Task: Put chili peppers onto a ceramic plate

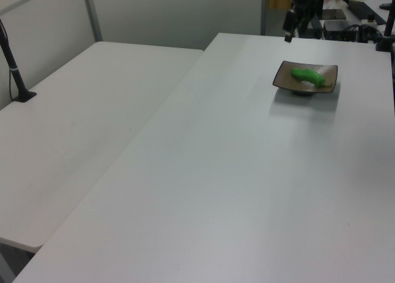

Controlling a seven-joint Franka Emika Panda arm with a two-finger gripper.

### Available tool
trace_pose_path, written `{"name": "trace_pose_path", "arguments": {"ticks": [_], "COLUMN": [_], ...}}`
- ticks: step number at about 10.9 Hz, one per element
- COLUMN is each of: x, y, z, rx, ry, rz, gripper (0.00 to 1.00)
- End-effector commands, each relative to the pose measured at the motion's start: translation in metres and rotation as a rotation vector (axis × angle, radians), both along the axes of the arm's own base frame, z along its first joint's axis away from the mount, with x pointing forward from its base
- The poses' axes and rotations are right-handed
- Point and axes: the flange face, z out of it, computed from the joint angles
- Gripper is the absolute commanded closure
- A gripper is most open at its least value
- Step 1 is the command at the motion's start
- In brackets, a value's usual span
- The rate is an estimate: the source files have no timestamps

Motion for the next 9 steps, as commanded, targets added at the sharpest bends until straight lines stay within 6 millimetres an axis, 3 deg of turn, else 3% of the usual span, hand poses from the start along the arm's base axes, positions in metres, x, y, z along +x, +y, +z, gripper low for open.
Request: {"name": "trace_pose_path", "arguments": {"ticks": [1, 3, 5, 6, 7, 9], "x": [-0.007, -0.013, -0.017, -0.015, -0.014, -0.013], "y": [0.077, 0.135, 0.171, 0.175, 0.165, 0.162], "z": [0.048, 0.055, 0.045, 0.039, 0.039, 0.038], "rx": [0.047, 0.049, 0.037, 0.027, 0.025, 0.048], "ry": [0.092, 0.092, 0.103, 0.1, 0.086, 0.083], "rz": [0.108, 0.227, 0.349, 0.449, 0.511, 0.511], "gripper": [0.0, 0.0, 0.0, 0.0, 0.0, 0.0]}}
